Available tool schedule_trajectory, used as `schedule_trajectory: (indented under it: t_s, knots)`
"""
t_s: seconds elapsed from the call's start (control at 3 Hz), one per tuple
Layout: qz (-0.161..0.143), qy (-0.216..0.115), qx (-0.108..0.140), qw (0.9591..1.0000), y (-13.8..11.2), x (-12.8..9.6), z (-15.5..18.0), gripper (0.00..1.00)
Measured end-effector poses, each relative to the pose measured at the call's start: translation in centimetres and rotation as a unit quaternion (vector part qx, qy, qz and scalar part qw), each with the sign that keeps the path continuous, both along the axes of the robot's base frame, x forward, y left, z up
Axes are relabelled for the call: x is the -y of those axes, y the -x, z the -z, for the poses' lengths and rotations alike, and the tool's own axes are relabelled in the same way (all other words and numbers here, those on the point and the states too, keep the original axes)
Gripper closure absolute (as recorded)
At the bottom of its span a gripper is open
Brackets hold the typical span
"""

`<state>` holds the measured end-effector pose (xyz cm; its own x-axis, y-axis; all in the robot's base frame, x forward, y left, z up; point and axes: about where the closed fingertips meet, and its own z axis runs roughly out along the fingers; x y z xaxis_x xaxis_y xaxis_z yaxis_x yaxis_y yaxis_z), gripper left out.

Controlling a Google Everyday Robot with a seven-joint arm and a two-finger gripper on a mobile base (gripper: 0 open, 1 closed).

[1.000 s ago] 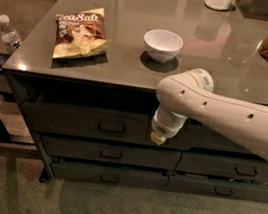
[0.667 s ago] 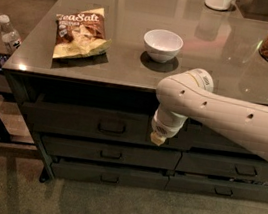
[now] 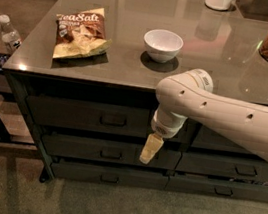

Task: Close top drawer

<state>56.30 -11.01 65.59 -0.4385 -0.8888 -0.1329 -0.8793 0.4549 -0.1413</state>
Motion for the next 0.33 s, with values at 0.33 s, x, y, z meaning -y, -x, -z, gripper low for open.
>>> schedule_trajectory:
  t_s: [0.33]
  knots:
    - [0.000, 0.000, 0.000, 1.0000, 0.00, 0.00, 0.00, 0.00]
